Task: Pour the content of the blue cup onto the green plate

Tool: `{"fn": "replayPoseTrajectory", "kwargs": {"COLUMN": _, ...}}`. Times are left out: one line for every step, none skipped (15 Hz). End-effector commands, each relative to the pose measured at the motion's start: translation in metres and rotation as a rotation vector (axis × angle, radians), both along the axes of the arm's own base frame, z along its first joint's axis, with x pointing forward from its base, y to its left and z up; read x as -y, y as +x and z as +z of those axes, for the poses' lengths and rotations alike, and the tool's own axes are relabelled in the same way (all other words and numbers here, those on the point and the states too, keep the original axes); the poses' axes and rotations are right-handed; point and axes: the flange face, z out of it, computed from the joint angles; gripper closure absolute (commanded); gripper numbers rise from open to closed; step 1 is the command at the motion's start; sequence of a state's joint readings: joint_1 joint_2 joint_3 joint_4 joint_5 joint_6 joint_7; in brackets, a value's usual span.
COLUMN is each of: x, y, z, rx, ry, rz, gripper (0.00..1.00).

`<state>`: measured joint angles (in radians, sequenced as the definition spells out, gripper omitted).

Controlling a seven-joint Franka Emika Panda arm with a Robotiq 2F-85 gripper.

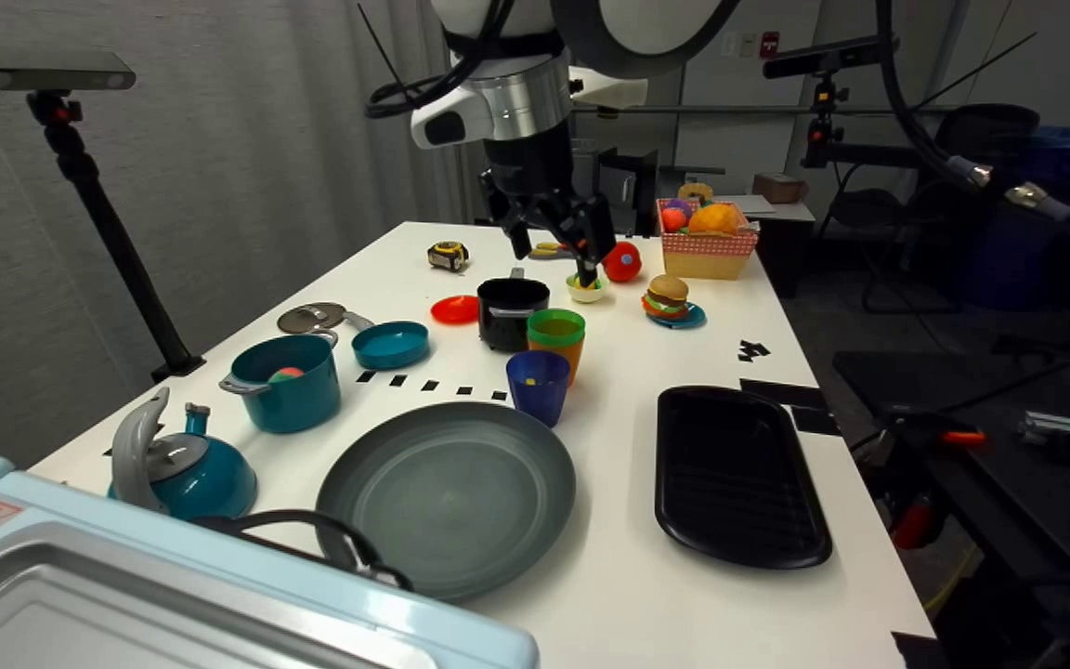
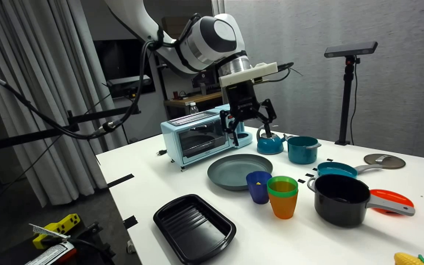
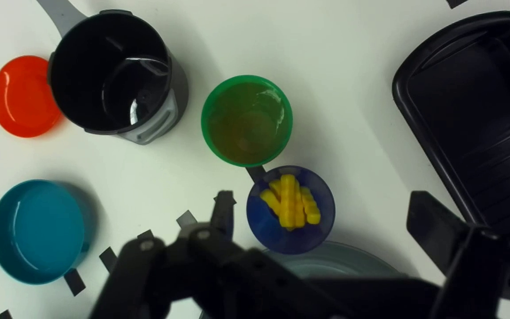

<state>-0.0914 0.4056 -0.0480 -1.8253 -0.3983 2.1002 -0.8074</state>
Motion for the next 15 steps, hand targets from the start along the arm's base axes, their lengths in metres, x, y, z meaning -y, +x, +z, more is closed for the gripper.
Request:
{"fn": "replayPoseTrajectory", "kwargs": {"x": 0.0031, "y": 0.0, "z": 0.0022, "rx": -0.011, "ry": 0.022, "rz": 0.021, "gripper": 0.0}}
{"fn": "replayPoseTrajectory", "kwargs": {"x": 0.0025, "y": -0.0017, "z": 0.0021, "rx": -0.026, "ry": 0.027, "rz": 0.007, "gripper": 0.0}}
{"fn": "replayPoseTrajectory", "kwargs": {"x": -0.0001, "y": -0.0001, "z": 0.0001, "rx": -0.005, "ry": 0.003, "rz": 0.005, "gripper": 0.0}}
{"fn": "replayPoseTrajectory", "kwargs": {"x": -0.0002, "y": -0.0003, "z": -0.0002, "rx": -0.006, "ry": 0.006, "rz": 0.002, "gripper": 0.0}}
{"fn": "replayPoseTrajectory", "kwargs": {"x": -0.0003, "y": -0.0005, "z": -0.0004, "rx": -0.006, "ry": 0.007, "rz": 0.001, "gripper": 0.0}}
{"fn": "replayPoseTrajectory", "kwargs": {"x": -0.0003, "y": -0.0005, "z": -0.0004, "rx": -0.006, "ry": 0.008, "rz": 0.001, "gripper": 0.0}}
{"fn": "replayPoseTrajectory", "kwargs": {"x": -0.0003, "y": -0.0006, "z": -0.0005, "rx": -0.006, "ry": 0.008, "rz": 0.001, "gripper": 0.0}}
{"fn": "replayPoseTrajectory", "kwargs": {"x": -0.0003, "y": -0.0006, "z": -0.0005, "rx": -0.007, "ry": 0.008, "rz": 0.001, "gripper": 0.0}}
{"fn": "replayPoseTrajectory", "kwargs": {"x": -0.0003, "y": -0.0006, "z": -0.0005, "rx": -0.007, "ry": 0.008, "rz": 0.001, "gripper": 0.0}}
{"fn": "replayPoseTrajectory", "kwargs": {"x": -0.0003, "y": -0.0006, "z": -0.0005, "rx": -0.007, "ry": 0.008, "rz": 0.001, "gripper": 0.0}}
{"fn": "replayPoseTrajectory", "kwargs": {"x": -0.0003, "y": -0.0015, "z": -0.0004, "rx": -0.021, "ry": 0.01, "rz": 0.014, "gripper": 0.0}}
{"fn": "replayPoseTrajectory", "kwargs": {"x": -0.0001, "y": -0.0017, "z": -0.0005, "rx": -0.026, "ry": 0.008, "rz": 0.022, "gripper": 0.0}}
{"fn": "replayPoseTrajectory", "kwargs": {"x": 0.0, "y": -0.0023, "z": -0.0007, "rx": -0.034, "ry": 0.008, "rz": 0.027, "gripper": 0.0}}
{"fn": "replayPoseTrajectory", "kwargs": {"x": -0.0002, "y": -0.0027, "z": -0.0011, "rx": -0.037, "ry": 0.011, "rz": 0.028, "gripper": 0.0}}
{"fn": "replayPoseTrajectory", "kwargs": {"x": -0.0005, "y": -0.0034, "z": -0.0014, "rx": -0.045, "ry": 0.016, "rz": 0.031, "gripper": 0.0}}
